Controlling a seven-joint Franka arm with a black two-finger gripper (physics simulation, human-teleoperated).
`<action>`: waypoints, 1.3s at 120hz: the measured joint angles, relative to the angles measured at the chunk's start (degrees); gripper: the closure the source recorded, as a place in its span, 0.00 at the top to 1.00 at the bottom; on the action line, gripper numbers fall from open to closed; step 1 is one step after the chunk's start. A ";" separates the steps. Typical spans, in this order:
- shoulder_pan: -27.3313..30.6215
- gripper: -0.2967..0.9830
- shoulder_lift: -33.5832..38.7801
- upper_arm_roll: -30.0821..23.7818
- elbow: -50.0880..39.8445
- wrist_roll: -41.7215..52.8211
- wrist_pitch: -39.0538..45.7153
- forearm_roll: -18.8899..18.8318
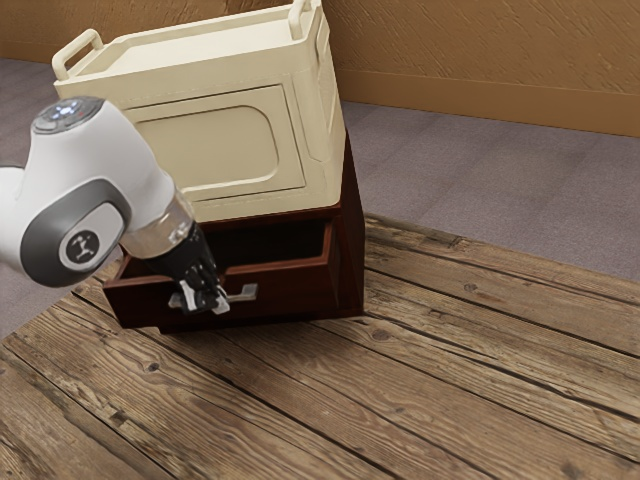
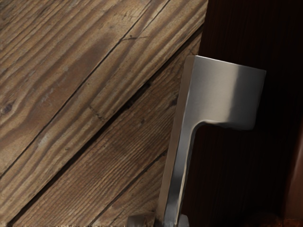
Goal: Pull the drawer handle with one arm to open the drawer
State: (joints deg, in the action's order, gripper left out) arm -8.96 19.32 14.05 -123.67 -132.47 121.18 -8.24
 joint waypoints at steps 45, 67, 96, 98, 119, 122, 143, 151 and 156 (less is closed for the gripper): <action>-1.07 0.15 3.61 -0.19 -3.28 0.21 -0.11 0.00; -1.72 0.15 4.82 -0.68 -4.39 0.19 -0.09 -0.14; -1.96 0.15 7.41 -1.13 -6.57 0.14 -0.06 -0.11; -1.97 0.15 7.59 -1.15 -6.72 0.14 -0.05 -0.10; -1.92 0.15 9.37 -1.45 -8.15 0.20 -0.06 0.00; -1.91 0.15 9.66 -1.63 -8.37 0.20 -0.05 -0.01; -1.83 0.15 11.17 -2.81 -9.65 0.26 -0.04 -0.02; -1.83 0.15 11.35 -2.86 -9.74 0.27 -0.04 -0.06; -1.84 0.15 11.39 -2.88 -9.77 0.27 -0.03 -0.09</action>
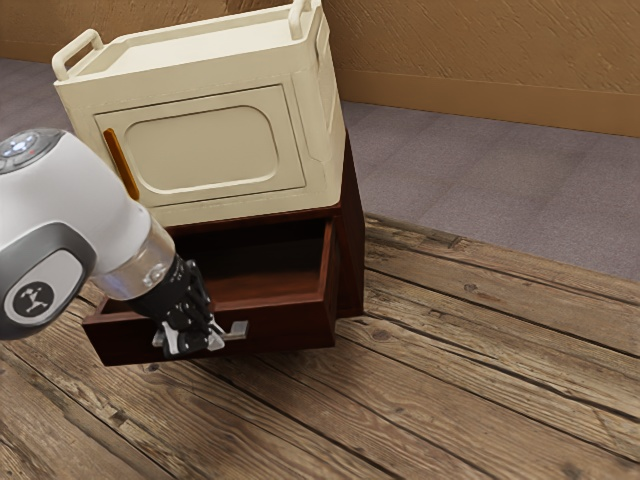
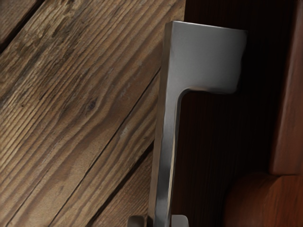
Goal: Pull the drawer handle with one arm to open the drawer
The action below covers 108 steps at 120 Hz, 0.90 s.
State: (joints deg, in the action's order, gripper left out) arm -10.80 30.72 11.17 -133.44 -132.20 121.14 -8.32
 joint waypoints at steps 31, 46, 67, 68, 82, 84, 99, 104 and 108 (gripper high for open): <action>-0.02 0.20 1.21 0.05 -0.77 -0.06 0.02 -0.27; -0.02 0.26 2.11 0.01 -1.22 -0.28 0.11 -0.55; -0.01 0.33 4.20 -0.71 -1.88 -0.57 -0.16 -0.69; -0.01 0.33 4.41 -0.83 -1.91 -0.58 -0.21 -0.69; -0.01 0.37 7.97 -3.67 -1.90 -0.79 -2.12 -0.68; -0.02 0.39 8.27 -3.91 -1.55 -0.81 -2.57 -0.65; 0.00 0.55 0.89 0.04 13.32 -0.96 -9.55 2.22; 0.15 0.58 -5.01 2.39 22.58 -0.95 -13.71 4.48; 0.35 0.60 -9.80 4.42 29.40 -0.90 -17.08 6.06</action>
State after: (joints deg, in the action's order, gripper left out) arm -10.45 20.92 15.59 -104.04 -133.10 104.06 -2.26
